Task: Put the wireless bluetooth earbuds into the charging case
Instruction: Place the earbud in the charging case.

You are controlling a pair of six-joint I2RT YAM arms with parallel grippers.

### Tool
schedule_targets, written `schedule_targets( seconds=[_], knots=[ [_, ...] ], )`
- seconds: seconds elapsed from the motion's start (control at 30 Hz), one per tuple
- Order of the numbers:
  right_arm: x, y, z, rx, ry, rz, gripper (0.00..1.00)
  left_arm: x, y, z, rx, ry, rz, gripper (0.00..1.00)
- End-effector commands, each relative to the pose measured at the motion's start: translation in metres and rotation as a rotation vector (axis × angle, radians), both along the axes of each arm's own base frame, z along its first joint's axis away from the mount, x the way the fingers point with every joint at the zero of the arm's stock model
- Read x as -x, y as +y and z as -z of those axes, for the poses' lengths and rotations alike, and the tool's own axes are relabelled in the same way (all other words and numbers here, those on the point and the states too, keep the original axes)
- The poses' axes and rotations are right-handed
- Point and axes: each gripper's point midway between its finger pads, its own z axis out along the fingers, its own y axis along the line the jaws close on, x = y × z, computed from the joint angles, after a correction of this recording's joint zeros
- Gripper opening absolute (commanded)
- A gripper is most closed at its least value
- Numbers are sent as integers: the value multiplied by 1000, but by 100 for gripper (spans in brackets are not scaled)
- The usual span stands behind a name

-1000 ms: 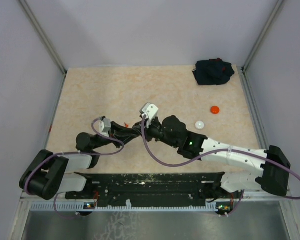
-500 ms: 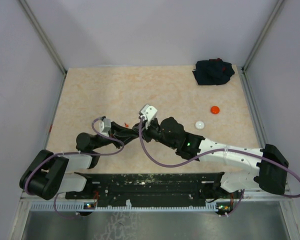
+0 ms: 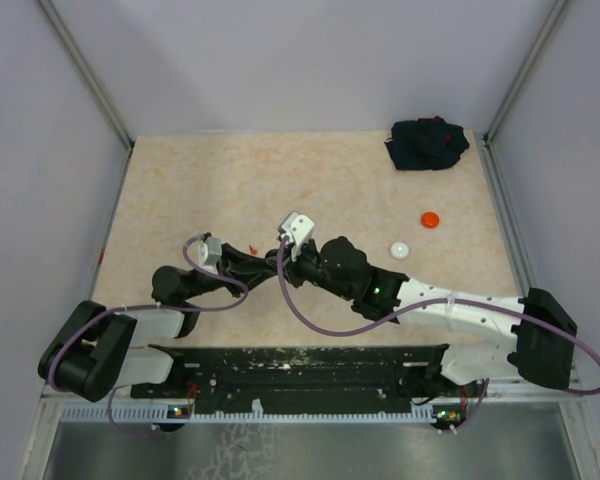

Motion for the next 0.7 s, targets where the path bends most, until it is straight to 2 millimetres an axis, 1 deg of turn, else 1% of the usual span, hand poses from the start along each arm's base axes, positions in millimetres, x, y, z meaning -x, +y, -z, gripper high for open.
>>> schedule_targets(
  seconds=[0.0,0.33,0.43,0.53,0.67],
  knots=[
    [6,7,-6,-36,-4,-25,13,18,6,-46,110,-239,10,0],
    [12,8,-8,-51,22,-49,14,17,7,-47,118,-237,-1,0],
    [11,8,-8,-53,32,-39,21,18,6,-47,116,-238,4,0],
    [10,6,-12,-63,36,-27,30,18,6,-46,114,-237,7,0],
    [10,3,-21,-72,34,-17,34,17,6,-44,108,-233,7,0]
  ],
)
